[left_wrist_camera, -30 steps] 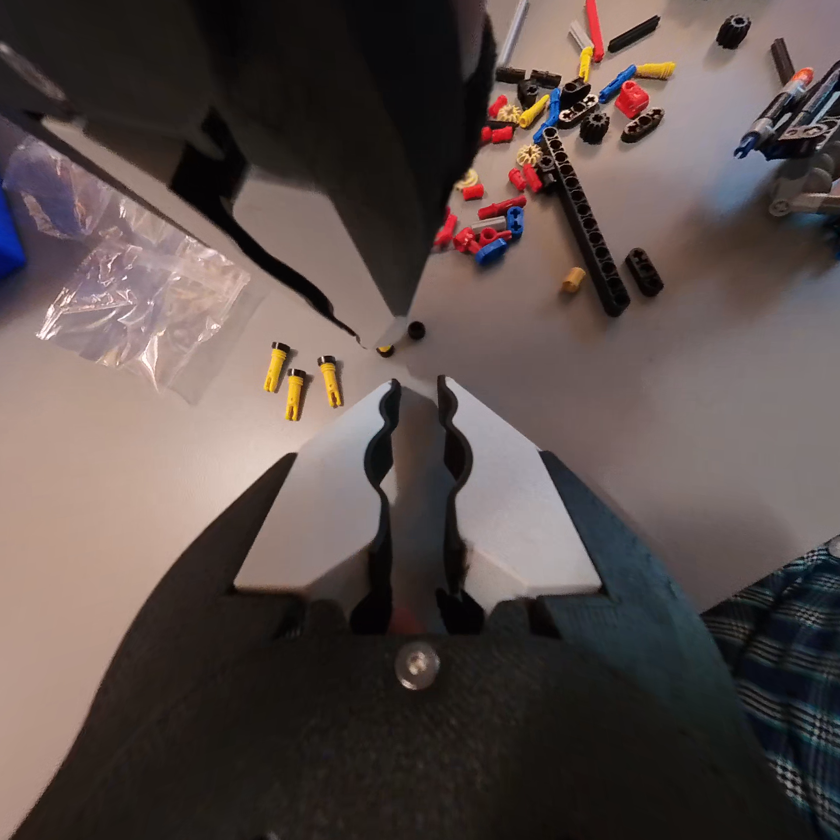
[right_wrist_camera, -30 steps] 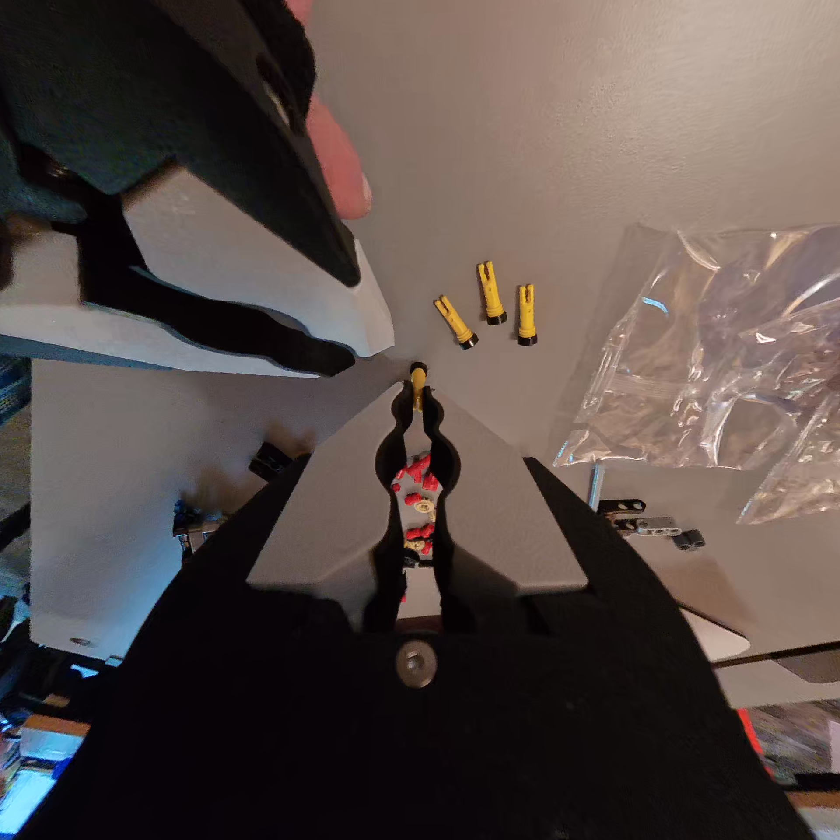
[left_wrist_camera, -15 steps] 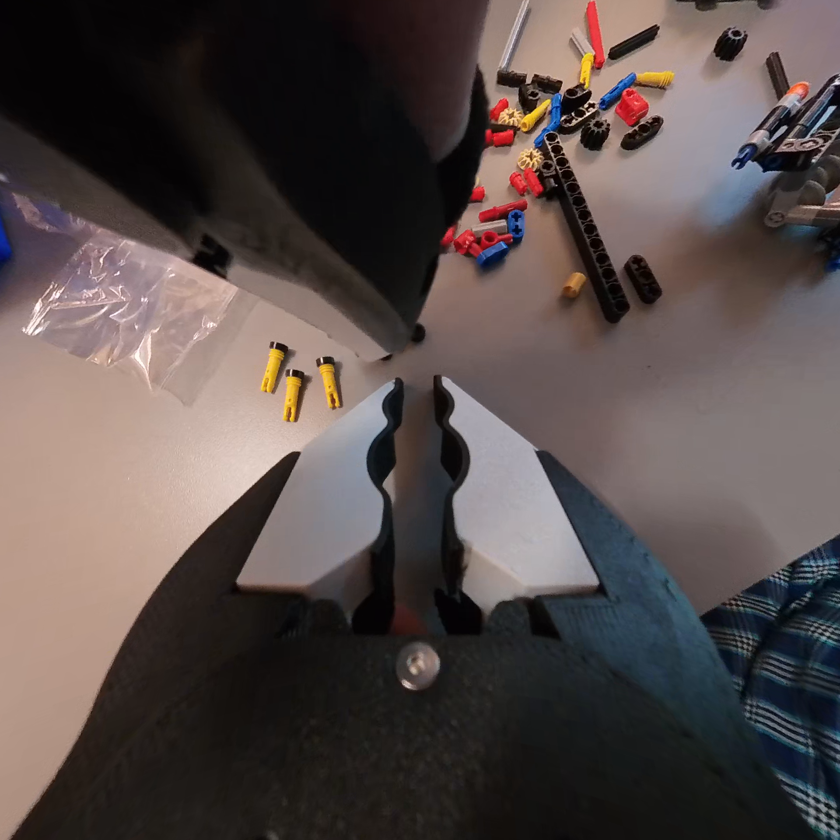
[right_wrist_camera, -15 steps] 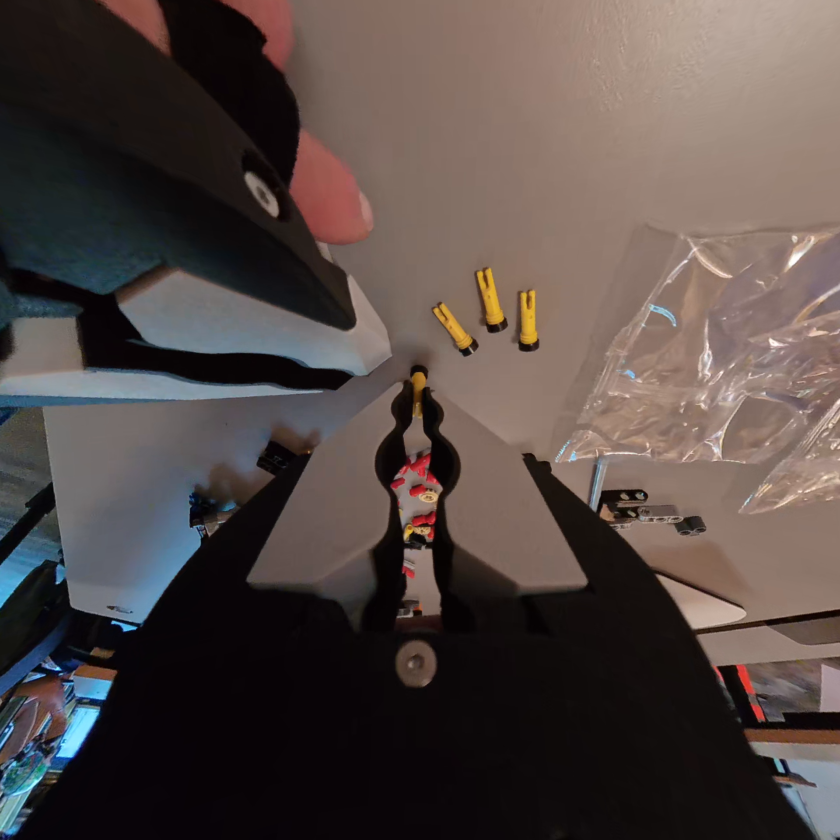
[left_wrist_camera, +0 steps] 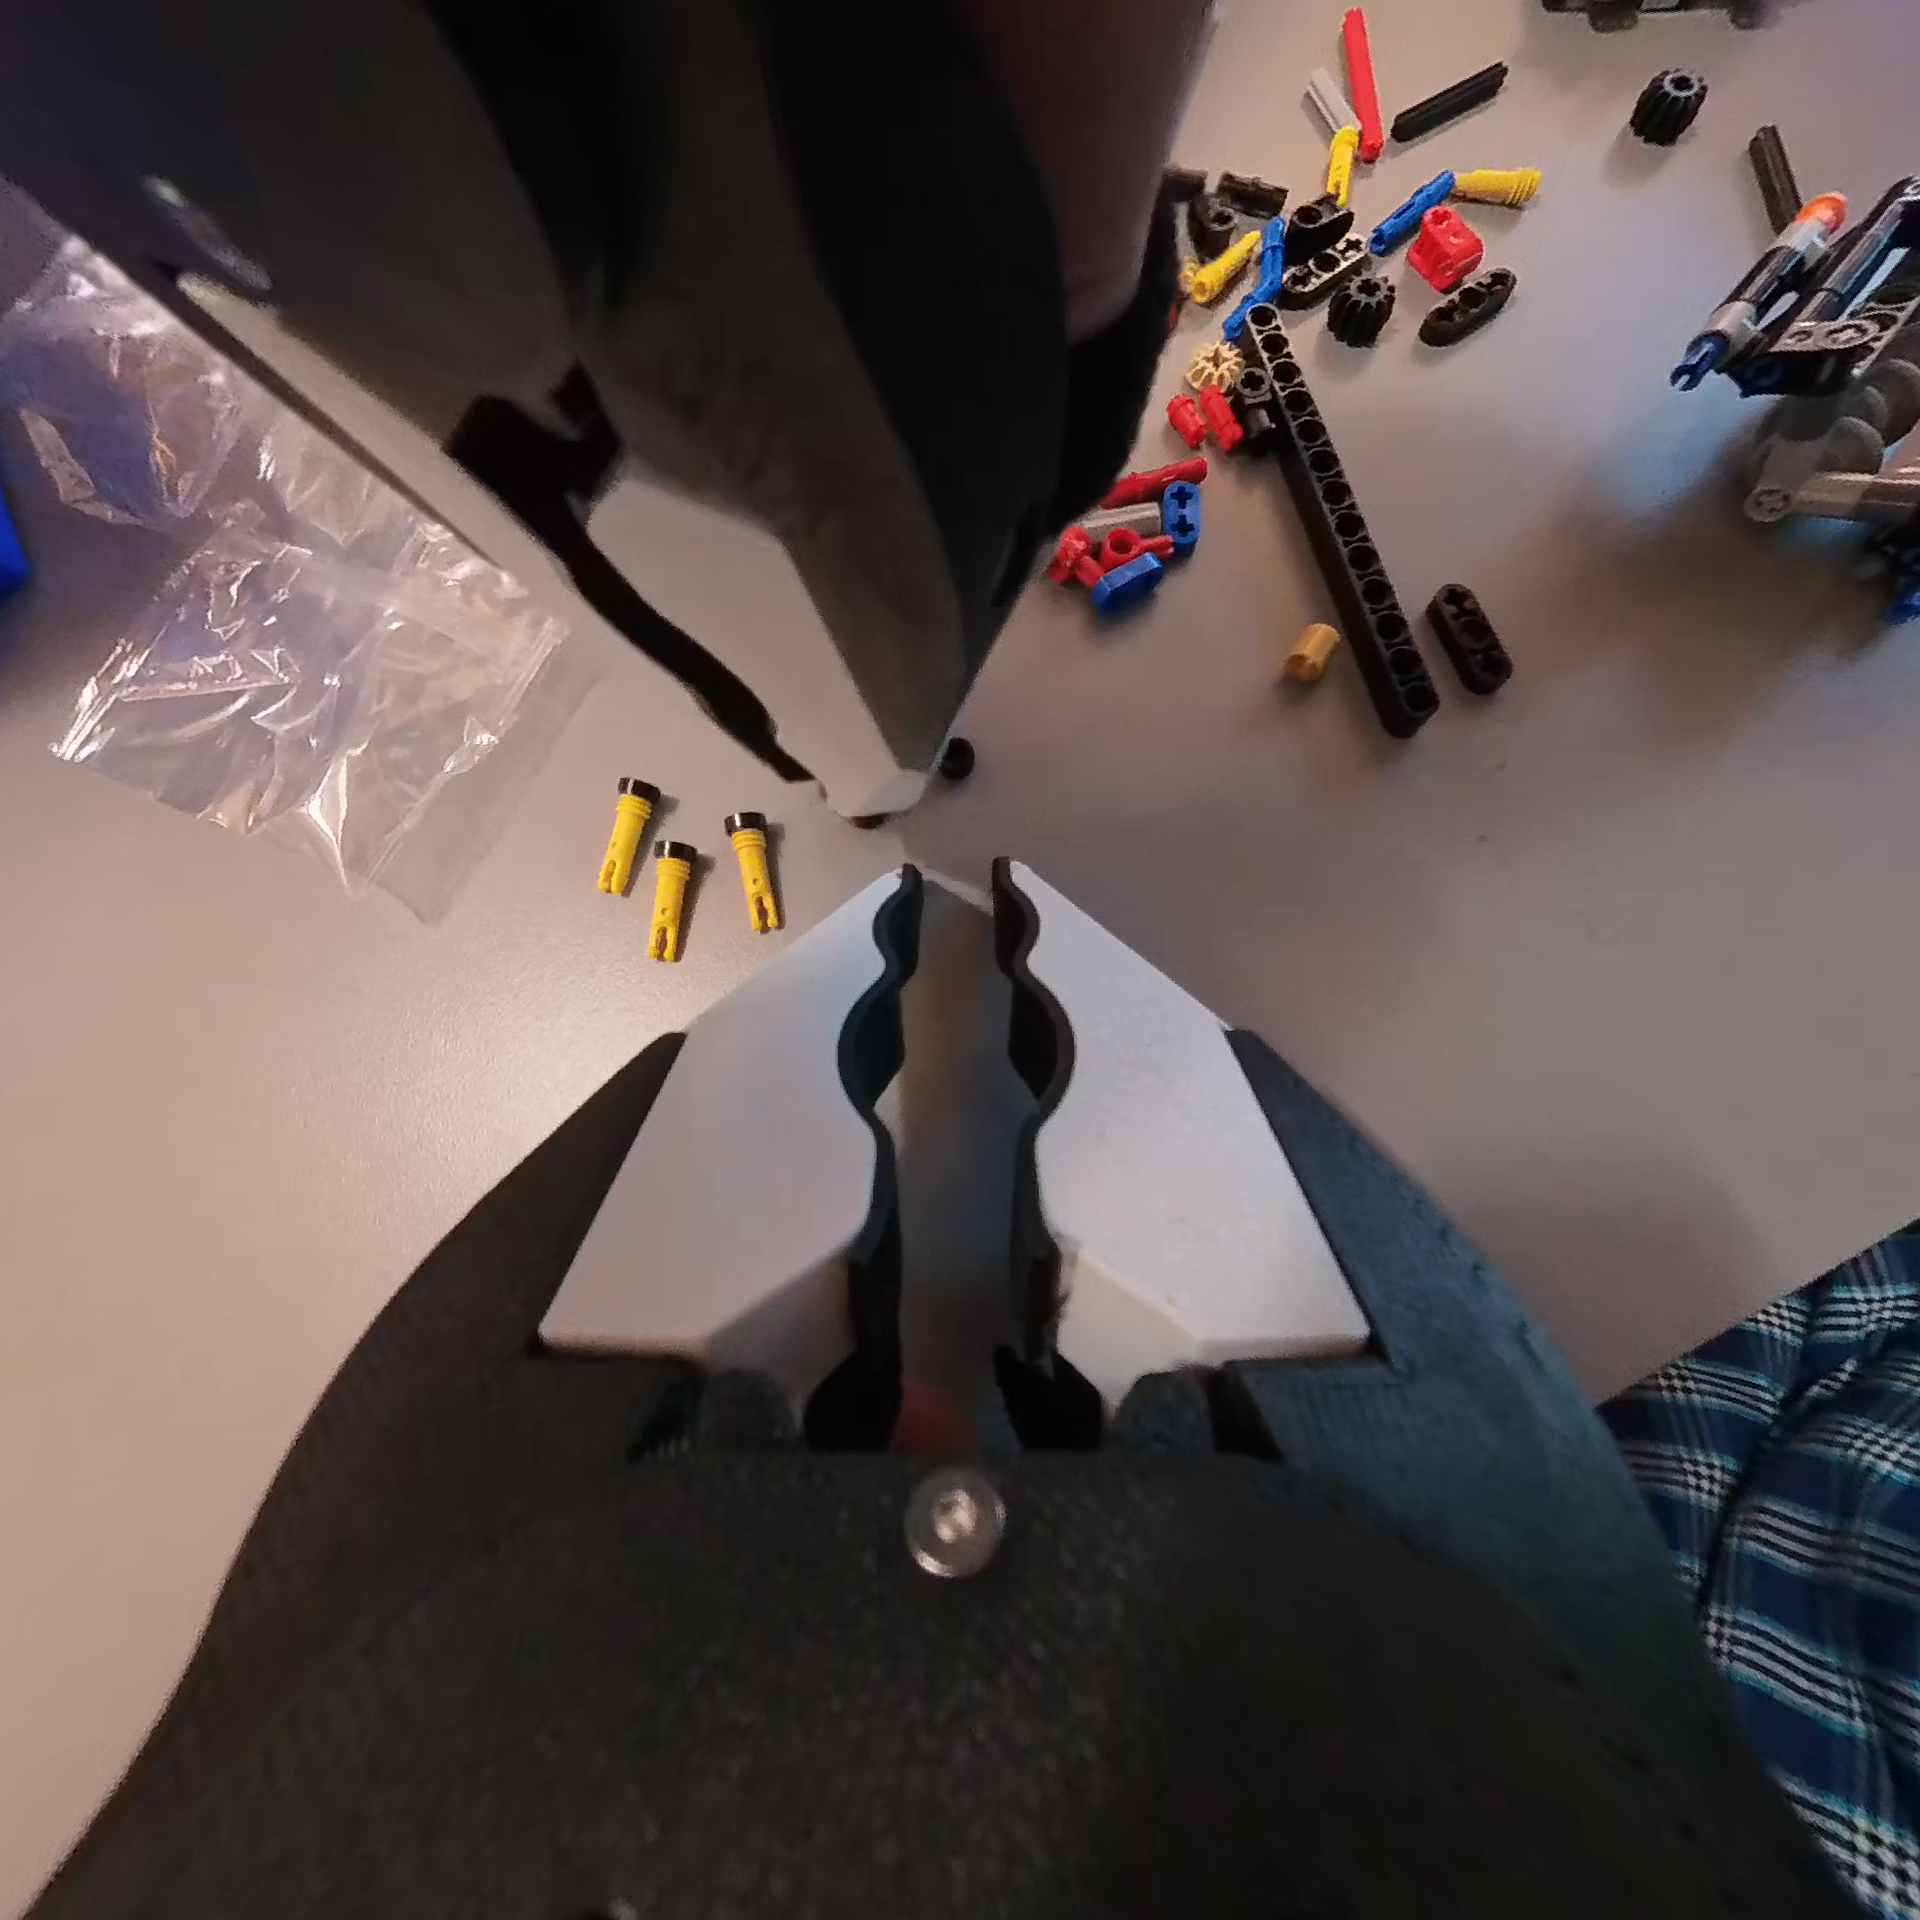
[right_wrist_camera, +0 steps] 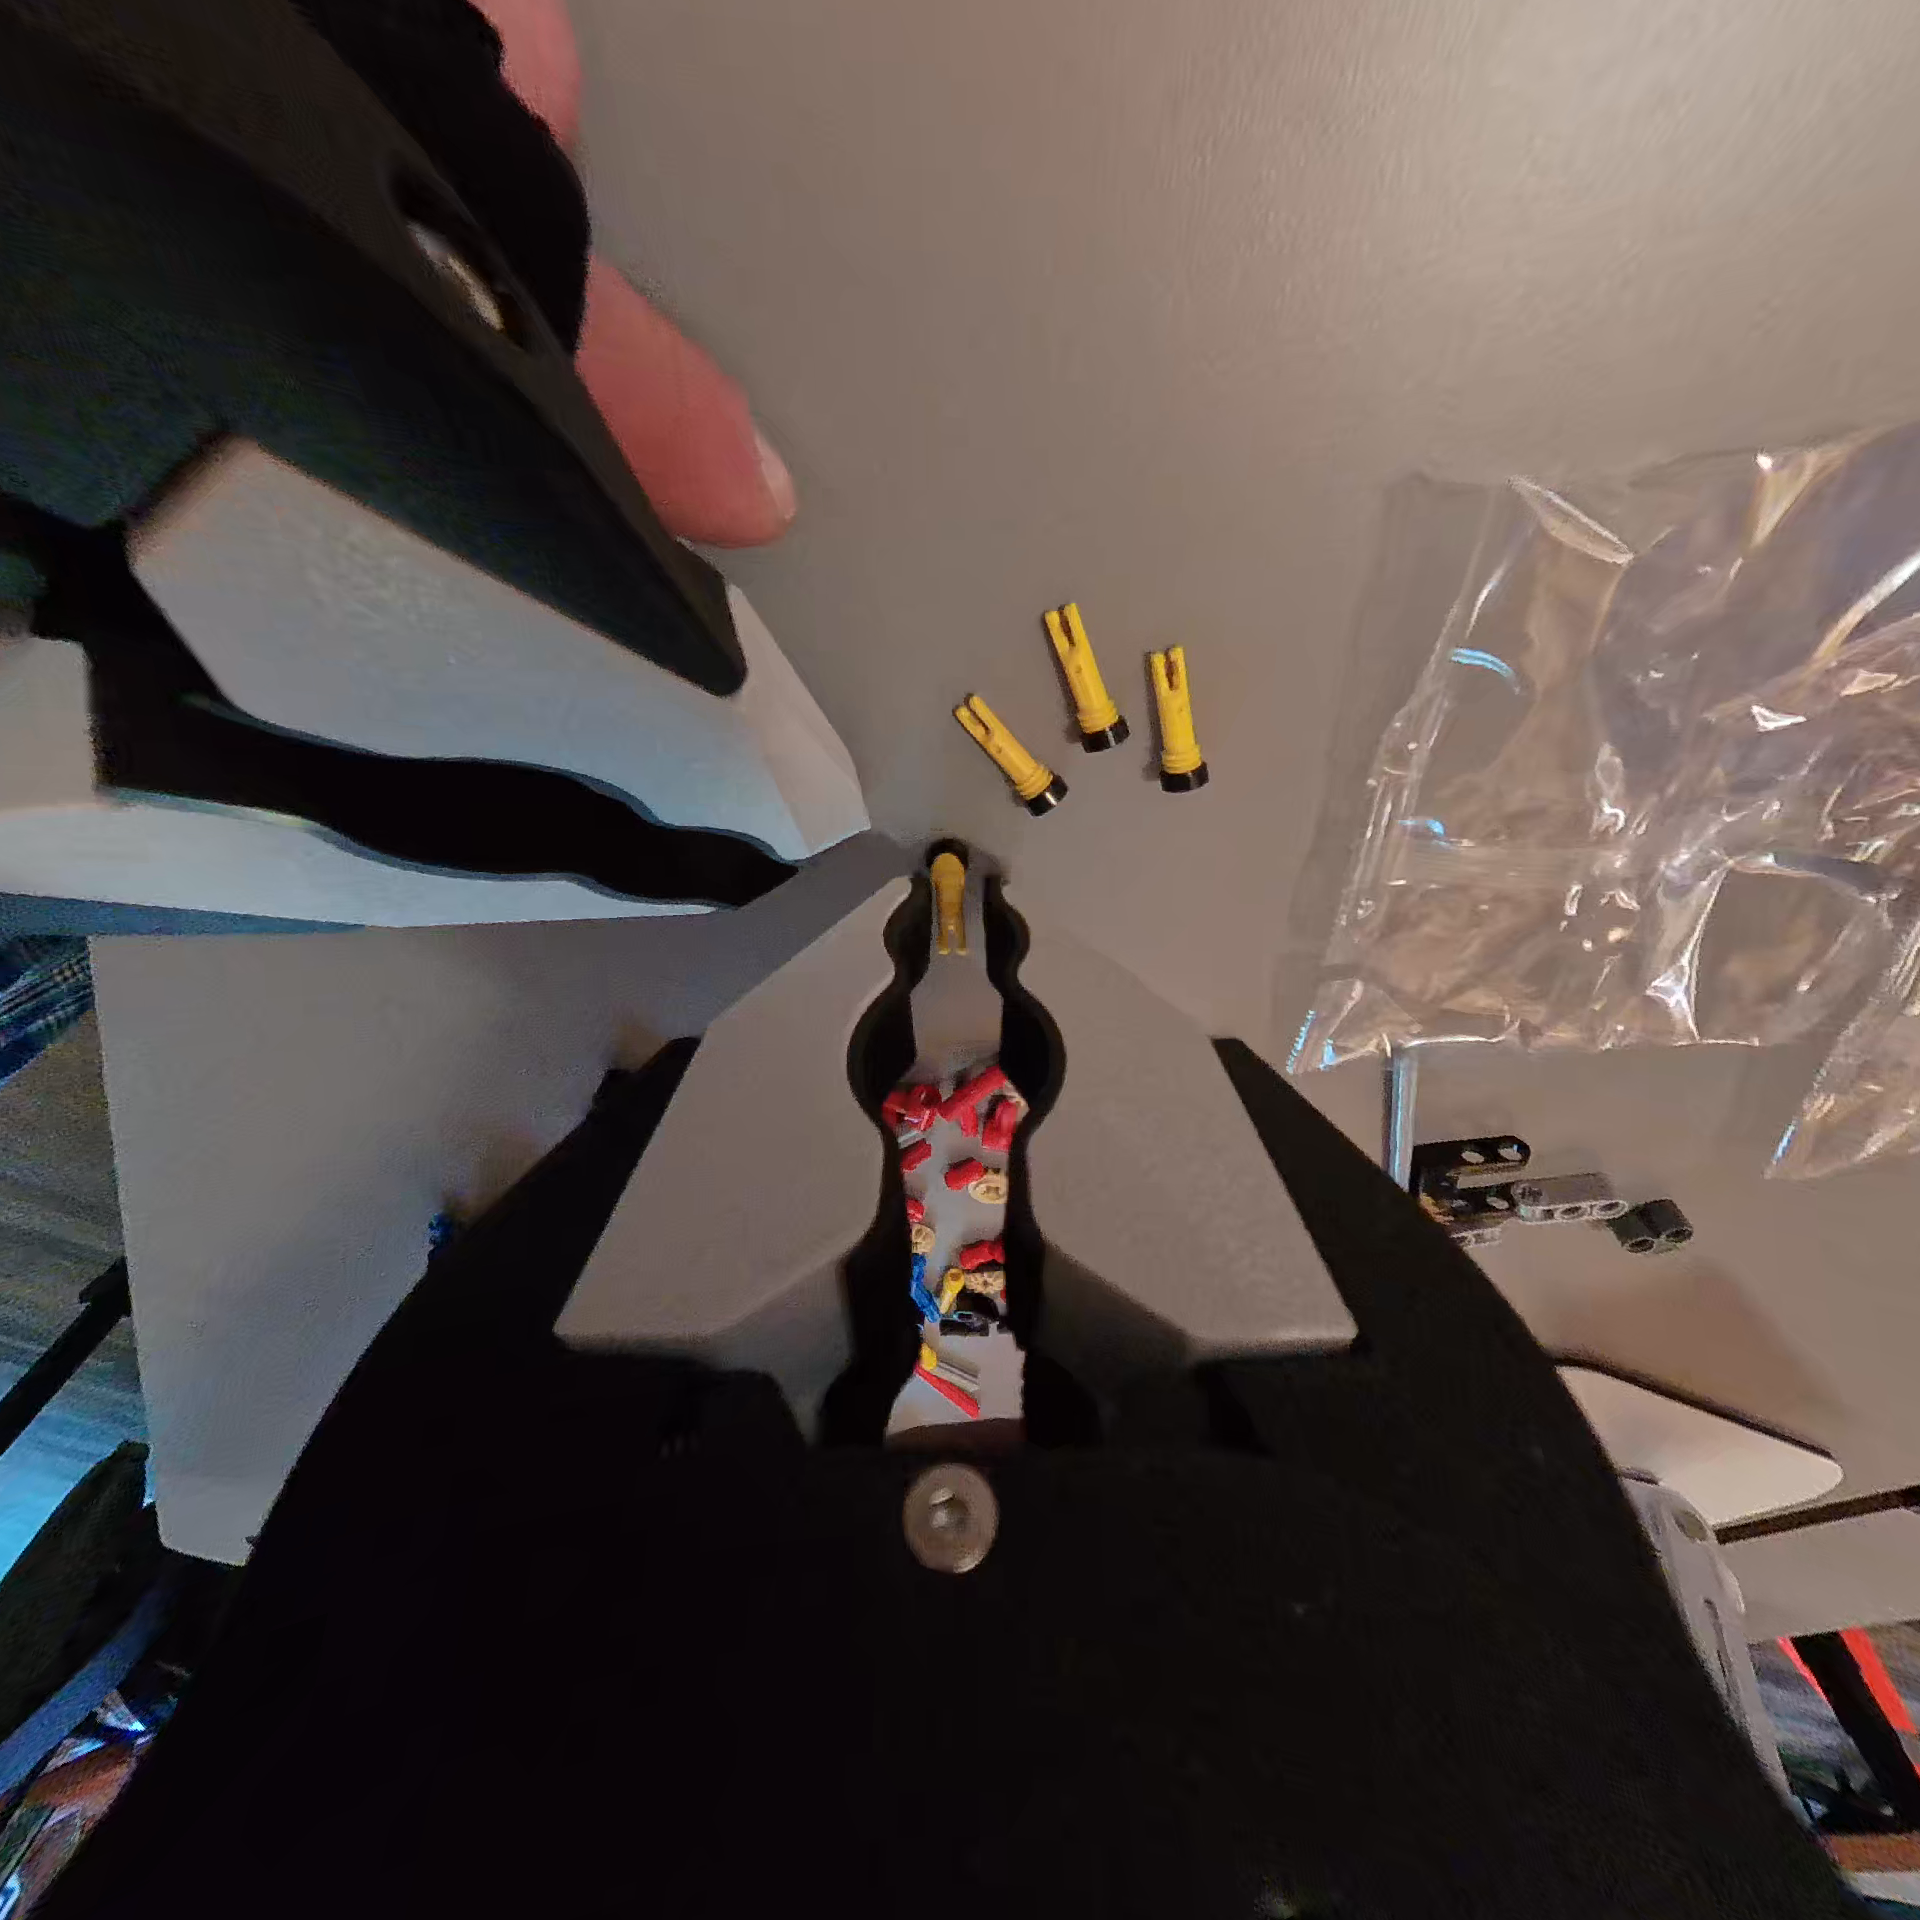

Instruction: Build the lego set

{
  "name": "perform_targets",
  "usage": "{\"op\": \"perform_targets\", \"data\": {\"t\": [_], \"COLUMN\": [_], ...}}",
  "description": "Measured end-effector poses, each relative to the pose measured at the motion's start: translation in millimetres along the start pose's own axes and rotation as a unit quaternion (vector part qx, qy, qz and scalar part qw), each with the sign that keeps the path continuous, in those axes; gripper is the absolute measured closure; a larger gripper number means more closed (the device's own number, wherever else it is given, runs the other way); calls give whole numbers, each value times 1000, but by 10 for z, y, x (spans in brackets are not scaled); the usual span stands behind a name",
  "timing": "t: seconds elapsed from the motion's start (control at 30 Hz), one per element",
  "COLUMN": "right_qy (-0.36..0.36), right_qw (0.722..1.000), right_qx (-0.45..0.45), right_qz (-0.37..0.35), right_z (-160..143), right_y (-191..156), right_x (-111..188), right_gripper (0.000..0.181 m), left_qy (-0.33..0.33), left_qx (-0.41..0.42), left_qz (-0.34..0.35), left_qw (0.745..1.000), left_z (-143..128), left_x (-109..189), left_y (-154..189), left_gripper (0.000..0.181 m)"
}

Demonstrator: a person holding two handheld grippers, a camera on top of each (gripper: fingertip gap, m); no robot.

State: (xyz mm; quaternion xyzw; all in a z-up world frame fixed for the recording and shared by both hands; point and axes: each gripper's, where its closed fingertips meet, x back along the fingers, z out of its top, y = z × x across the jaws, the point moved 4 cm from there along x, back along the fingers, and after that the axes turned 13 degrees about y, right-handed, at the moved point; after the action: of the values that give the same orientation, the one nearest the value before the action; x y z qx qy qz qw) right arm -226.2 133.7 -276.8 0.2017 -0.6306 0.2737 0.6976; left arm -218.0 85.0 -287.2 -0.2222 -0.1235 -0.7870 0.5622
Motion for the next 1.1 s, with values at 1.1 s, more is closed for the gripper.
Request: {"op": "perform_targets", "data": {"t": [1.1], "right_qy": [199], "right_qw": [980], "right_qx": [-26], "right_qz": [-9], "right_z": [-99], "right_y": [-19], "right_x": [165], "right_gripper": [180], "left_qy": [-16], "left_qx": [18], "left_qz": [4], "left_qw": [1000], "left_z": [67], "left_x": [-102], "left_y": [-26], "left_gripper": [153]}}
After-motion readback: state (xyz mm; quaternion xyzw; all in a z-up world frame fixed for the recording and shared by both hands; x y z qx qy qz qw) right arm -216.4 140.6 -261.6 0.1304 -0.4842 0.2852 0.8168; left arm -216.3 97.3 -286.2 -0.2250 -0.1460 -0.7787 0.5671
